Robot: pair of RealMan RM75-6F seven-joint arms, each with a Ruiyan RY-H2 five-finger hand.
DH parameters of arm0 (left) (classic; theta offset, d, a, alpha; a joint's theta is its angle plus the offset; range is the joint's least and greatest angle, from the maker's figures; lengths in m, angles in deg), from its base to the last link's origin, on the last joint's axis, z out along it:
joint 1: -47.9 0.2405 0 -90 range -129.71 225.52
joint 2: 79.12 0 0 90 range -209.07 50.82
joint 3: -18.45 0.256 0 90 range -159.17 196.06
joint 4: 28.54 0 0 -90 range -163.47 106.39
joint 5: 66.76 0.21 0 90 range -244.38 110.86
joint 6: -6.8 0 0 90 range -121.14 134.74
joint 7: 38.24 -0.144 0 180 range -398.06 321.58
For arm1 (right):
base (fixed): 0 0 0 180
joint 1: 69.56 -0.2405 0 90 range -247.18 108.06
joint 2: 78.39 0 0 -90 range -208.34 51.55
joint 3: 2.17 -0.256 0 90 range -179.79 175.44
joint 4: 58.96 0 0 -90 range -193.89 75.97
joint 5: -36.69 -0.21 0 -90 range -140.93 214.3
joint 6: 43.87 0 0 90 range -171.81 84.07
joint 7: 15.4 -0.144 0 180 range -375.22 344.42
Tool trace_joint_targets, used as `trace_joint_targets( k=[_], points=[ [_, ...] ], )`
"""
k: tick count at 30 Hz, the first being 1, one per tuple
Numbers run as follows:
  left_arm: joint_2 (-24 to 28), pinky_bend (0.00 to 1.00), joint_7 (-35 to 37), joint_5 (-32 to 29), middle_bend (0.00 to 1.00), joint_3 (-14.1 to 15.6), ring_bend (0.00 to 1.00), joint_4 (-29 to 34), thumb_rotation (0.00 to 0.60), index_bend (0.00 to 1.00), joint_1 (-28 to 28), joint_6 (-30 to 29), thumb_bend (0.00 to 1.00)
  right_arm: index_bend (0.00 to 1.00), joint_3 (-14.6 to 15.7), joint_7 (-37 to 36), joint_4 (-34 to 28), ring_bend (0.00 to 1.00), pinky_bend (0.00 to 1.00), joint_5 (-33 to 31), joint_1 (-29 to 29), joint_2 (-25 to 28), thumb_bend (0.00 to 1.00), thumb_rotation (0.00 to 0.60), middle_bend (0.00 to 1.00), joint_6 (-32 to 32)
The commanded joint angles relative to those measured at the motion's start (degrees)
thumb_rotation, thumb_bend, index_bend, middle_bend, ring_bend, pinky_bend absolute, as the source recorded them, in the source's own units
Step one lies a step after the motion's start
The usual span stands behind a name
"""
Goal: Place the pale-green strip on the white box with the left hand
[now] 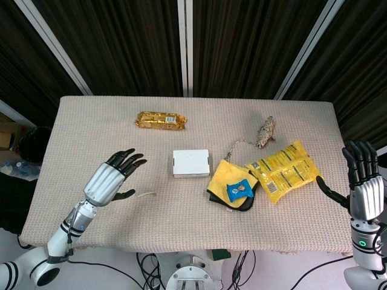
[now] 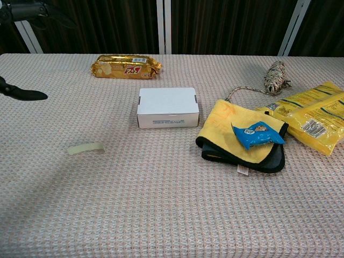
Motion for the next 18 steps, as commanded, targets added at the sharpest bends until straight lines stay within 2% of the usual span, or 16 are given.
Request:
trace_joint_targets(
  k=[1, 8, 12, 18],
  points=[
    [0.0, 0.22, -0.1, 0.0, 0.19, 0.1, 0.12, -0.1, 0.6, 0.19, 0.1, -0.1, 0.01, 0.0, 0.0, 0.1, 0.2, 0.0, 0.0, 0.0, -0.1, -0.2, 0.21, 0.6, 0.0, 0.0],
    [0.5, 0.23, -1.2, -0.7, 0.2, 0.7, 0.12, 0.8, 0.6, 0.21, 0.4, 0.5, 0.0, 0.0, -0.4, 0.5, 0.0, 0.0, 0.0, 0.0, -0.3, 0.2, 0.21, 0.6, 0.0, -0.4],
    [1.9, 0.24, -6.6, -3.1, 0.2, 1.0, 0.12, 3.1, 0.6, 0.24, 1.1, 2.3, 0.0, 0.0, -0.7, 0.6, -0.6, 0.0, 0.0, 0.0, -0.2, 0.8, 0.21, 0.6, 0.0, -0.7],
    [2.6, 0.24, -14.3, -10.6, 0.2, 2.2, 0.12, 7.8, 0.6, 0.32, 2.6, 6.6, 0.03, 0.0, -0.4, 0.1, -0.5, 0.0, 0.0, -0.6, -0.1, 0.8, 0.21, 0.6, 0.0, 0.1]
  ],
)
